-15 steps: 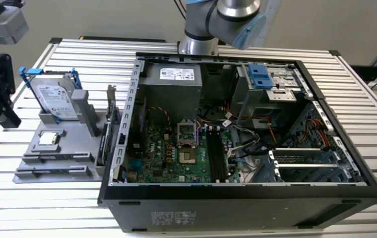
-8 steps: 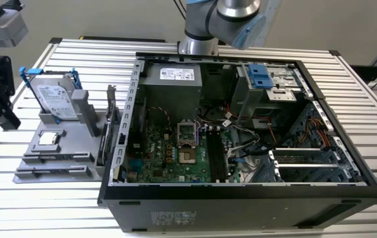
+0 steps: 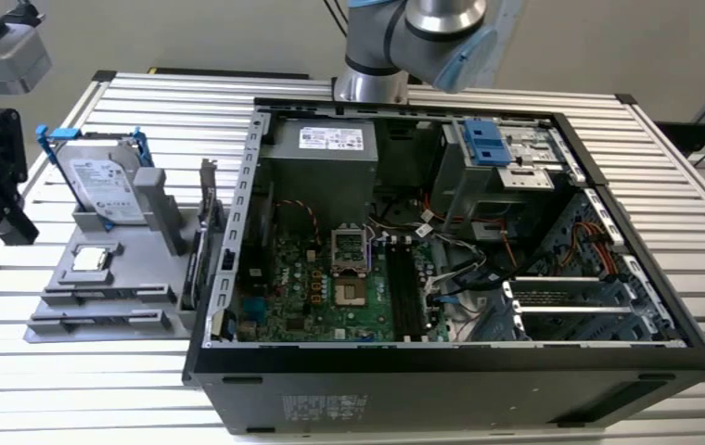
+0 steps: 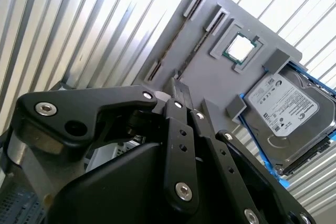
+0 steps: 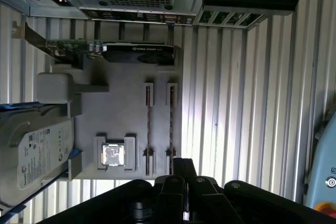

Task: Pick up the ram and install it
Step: 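Pick up the ram and move it above insertion slot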

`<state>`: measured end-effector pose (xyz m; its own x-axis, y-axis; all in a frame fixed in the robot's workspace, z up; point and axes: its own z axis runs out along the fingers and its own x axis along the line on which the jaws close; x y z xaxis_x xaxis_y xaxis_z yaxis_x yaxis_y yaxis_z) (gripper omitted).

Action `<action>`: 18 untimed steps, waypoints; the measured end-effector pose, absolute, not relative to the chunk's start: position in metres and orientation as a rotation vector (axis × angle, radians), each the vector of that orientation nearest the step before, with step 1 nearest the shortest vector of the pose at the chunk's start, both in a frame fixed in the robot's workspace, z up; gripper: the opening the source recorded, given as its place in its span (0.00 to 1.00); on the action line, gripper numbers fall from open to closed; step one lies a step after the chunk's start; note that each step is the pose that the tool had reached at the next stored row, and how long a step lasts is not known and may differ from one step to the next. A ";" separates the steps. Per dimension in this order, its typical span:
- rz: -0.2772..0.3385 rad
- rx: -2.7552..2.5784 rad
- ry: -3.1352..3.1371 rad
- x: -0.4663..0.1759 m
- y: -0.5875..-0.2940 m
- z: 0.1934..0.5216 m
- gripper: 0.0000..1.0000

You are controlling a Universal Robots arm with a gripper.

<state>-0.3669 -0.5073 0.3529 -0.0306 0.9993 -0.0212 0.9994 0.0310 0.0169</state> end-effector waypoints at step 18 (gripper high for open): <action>-0.003 2.168 2.235 -0.355 -0.507 0.352 1.00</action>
<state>-0.3548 -0.5073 0.3521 -0.0300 0.9993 -0.0212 0.9994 0.0304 0.0179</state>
